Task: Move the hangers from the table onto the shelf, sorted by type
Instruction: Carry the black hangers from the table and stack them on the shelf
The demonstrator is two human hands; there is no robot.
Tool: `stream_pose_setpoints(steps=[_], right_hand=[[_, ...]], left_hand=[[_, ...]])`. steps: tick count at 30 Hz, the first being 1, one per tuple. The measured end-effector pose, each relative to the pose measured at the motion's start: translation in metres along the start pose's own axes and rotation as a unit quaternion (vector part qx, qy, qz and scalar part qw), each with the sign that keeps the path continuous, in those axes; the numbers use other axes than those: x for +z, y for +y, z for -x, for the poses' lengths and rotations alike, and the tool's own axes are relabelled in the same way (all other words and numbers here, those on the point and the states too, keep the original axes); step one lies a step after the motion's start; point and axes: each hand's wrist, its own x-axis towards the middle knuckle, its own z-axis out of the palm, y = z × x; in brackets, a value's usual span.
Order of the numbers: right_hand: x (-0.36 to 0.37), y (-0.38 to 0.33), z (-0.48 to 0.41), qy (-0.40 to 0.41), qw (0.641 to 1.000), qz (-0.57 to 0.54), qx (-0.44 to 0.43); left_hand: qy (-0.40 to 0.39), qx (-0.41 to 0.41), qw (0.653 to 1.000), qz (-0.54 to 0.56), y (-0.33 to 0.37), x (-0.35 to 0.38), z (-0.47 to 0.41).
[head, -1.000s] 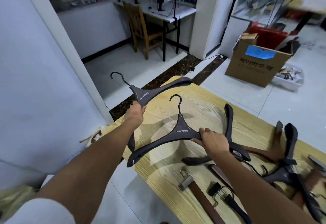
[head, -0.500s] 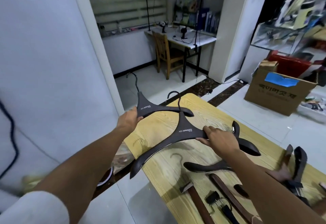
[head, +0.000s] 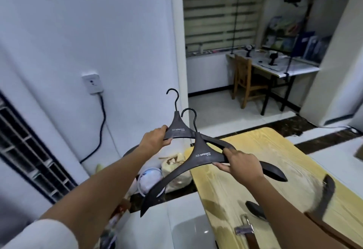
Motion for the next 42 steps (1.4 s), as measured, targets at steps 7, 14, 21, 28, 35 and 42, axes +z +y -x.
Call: stream_pose_setpoints(steps=[7,14,21,28,35,42], right_hand=[[-0.009,-0.074,-0.049,0.059,0.996,-0.014,-0.068],[-0.021,-0.167,-0.074,0.077,0.984,-0.049,-0.152],[-0.043,-0.274,-0.059,0.080,0.966,-0.081,-0.233],[-0.064,-0.382,-0.040,0.093,0.936,-0.126,-0.315],[-0.091,-0.489,-0.002,0.047,0.897,-0.151,-0.412],[-0.111,-0.561,0.032,0.065,0.840,-0.177,-0.509]], left_hand=[[0.034,-0.087,0.995,0.020,-0.077,-0.031,0.047],[0.045,-0.161,0.986,-0.001,-0.166,-0.057,0.132],[0.058,-0.236,0.970,0.023,-0.238,-0.074,0.251],[0.061,-0.354,0.933,0.019,-0.290,-0.079,0.376],[0.082,-0.479,0.873,0.044,-0.315,-0.066,0.520],[0.080,-0.599,0.794,0.067,-0.319,-0.061,0.598]])
